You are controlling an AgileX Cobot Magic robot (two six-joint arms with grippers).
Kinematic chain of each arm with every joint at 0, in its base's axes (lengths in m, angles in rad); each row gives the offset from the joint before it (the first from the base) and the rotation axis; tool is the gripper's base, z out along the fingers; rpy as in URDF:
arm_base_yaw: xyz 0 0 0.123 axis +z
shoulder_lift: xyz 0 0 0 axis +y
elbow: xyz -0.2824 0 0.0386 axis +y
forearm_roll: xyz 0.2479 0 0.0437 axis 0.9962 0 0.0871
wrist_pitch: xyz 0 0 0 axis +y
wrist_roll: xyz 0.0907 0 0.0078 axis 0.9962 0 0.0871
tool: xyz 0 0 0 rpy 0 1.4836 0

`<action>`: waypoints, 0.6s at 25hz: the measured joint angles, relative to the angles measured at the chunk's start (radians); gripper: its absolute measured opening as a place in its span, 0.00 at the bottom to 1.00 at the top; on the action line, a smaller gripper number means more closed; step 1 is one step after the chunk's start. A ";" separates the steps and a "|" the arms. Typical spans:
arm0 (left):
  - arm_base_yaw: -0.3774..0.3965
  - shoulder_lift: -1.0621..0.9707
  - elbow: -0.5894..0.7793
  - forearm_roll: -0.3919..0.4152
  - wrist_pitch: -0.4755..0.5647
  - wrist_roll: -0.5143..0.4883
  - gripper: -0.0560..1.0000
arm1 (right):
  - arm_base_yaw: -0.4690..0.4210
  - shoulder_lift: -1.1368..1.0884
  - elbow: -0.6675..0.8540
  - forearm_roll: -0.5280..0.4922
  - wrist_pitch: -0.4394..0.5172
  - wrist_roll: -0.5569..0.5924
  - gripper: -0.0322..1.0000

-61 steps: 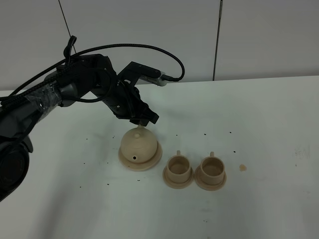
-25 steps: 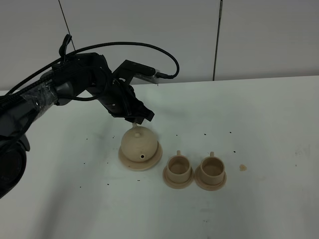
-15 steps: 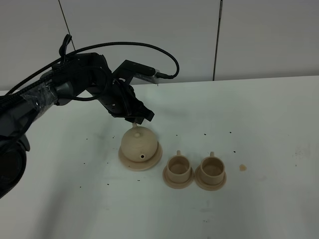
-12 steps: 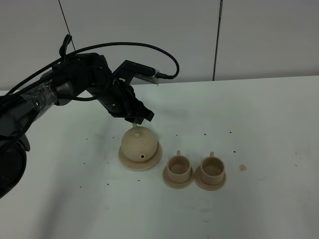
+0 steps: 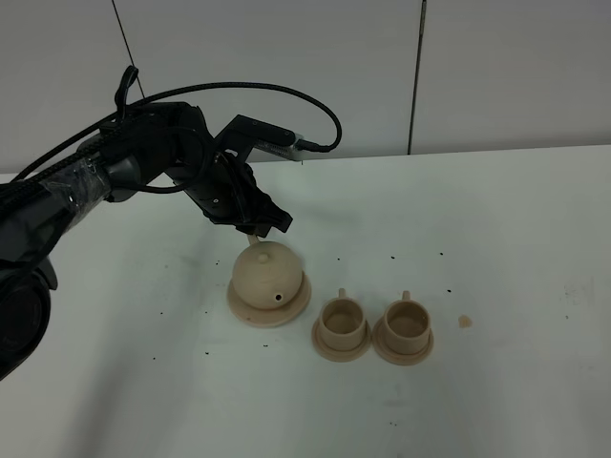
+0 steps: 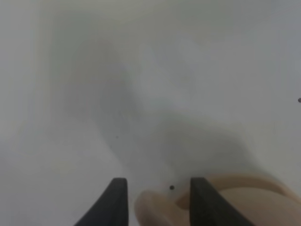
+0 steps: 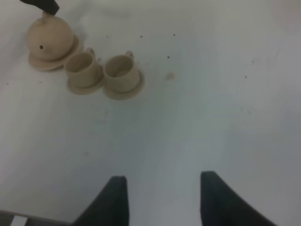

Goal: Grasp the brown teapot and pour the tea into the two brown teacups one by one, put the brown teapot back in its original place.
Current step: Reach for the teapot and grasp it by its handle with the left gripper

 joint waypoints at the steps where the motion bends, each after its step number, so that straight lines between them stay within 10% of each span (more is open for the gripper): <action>1: 0.000 0.000 0.000 0.000 0.001 0.000 0.41 | 0.000 0.000 0.000 0.000 0.000 0.000 0.37; 15: 0.000 -0.017 0.000 0.010 0.006 -0.012 0.41 | 0.000 0.000 0.000 0.000 0.000 0.000 0.37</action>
